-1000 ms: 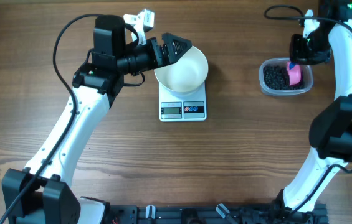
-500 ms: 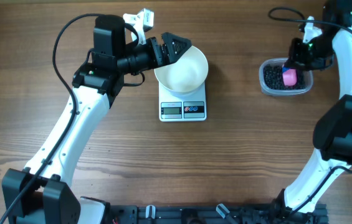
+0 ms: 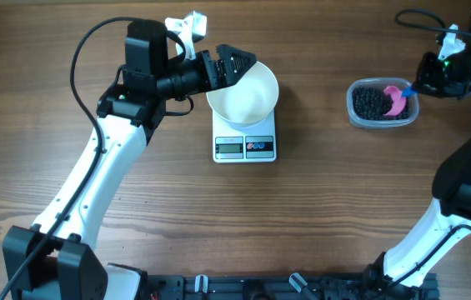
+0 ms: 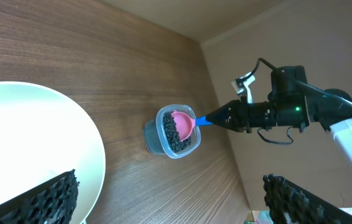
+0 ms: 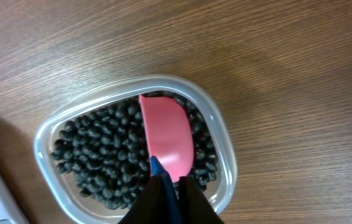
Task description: Scoop item into bowl and weigh 150g on scale
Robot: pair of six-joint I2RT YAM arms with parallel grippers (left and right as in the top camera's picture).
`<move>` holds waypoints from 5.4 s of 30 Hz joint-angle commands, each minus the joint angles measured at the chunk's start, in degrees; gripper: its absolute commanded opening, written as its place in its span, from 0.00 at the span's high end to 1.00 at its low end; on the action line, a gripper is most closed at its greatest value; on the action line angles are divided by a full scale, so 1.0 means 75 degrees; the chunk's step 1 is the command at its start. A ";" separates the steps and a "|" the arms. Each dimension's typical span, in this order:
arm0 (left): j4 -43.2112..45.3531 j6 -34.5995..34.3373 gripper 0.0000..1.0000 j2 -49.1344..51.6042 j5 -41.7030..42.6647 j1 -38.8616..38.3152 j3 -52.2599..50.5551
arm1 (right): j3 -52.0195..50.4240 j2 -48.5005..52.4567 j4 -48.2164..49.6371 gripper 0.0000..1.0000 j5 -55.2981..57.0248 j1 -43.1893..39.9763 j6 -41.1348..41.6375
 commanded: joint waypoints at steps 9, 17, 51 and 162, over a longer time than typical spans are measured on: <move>-0.0032 0.0210 0.00 -0.0064 -0.0140 0.0026 0.0093 | -0.0356 0.0589 -0.0114 0.55 0.0466 0.0038 -0.0023; -0.0032 0.0207 0.00 -0.0064 -0.0140 0.0026 0.0093 | -0.0353 0.0589 -0.0117 0.47 0.0475 0.0038 -0.0020; -0.0358 0.0953 0.04 -0.0067 -0.0504 0.0125 0.0096 | 0.0994 0.0571 -0.0297 0.00 0.0720 0.0038 0.0044; -0.4797 0.6607 0.00 0.3710 -0.4943 -0.3853 0.1005 | 0.1282 0.0574 0.2433 0.00 0.0714 0.0038 0.0035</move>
